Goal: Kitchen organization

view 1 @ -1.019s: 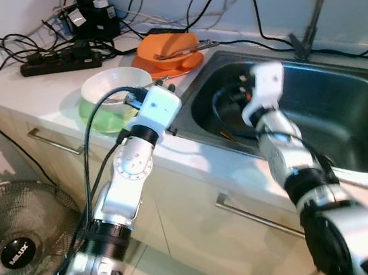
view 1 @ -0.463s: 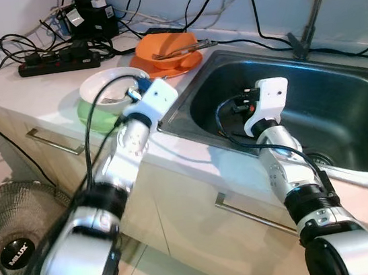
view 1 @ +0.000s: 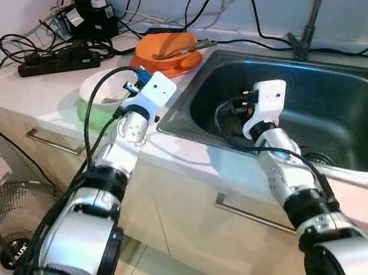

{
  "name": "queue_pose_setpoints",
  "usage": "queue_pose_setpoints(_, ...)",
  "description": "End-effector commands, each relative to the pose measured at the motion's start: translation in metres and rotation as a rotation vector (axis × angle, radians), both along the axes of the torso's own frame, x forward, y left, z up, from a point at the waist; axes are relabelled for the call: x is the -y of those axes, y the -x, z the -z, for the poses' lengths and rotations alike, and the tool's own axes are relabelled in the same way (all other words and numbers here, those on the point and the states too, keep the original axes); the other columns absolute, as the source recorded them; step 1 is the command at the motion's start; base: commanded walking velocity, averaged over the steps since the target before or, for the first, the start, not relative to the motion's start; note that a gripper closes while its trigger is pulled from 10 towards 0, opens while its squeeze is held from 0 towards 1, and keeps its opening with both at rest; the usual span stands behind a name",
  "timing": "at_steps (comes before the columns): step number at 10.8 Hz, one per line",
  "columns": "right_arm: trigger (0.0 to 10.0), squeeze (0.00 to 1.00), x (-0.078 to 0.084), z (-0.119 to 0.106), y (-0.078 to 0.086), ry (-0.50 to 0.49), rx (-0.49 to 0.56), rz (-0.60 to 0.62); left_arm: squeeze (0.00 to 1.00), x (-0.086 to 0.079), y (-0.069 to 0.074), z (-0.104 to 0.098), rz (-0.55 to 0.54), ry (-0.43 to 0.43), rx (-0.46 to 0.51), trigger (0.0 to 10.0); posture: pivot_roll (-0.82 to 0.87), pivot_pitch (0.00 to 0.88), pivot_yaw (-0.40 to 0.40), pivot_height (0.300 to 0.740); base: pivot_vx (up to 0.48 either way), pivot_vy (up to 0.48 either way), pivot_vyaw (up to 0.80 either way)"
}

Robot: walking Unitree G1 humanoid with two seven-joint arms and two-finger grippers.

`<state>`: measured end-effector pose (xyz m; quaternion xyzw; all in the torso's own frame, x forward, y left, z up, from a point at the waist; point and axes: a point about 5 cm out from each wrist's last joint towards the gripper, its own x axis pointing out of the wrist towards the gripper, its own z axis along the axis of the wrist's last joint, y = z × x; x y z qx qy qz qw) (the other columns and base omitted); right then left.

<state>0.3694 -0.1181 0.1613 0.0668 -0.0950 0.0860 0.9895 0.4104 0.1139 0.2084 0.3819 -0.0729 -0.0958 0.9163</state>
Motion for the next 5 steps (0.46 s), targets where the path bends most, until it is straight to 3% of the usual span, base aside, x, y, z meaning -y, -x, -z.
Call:
queue_pose_setpoints(1,10.0,0.0,-0.002,-0.002,0.002,-0.008,0.007,-0.001,0.0,0.006,-0.001,-0.007,0.023,0.002,0.022,10.0,0.13,0.039,0.013,0.74,0.0,0.0,0.0)
queue_pose_setpoints(5,10.0,0.0,-0.003,0.001,0.016,-0.025,0.004,0.003,0.0,0.009,-0.005,-0.018,0.026,-0.011,0.043,10.0,0.1,0.084,0.027,0.74,0.0,0.0,0.0)
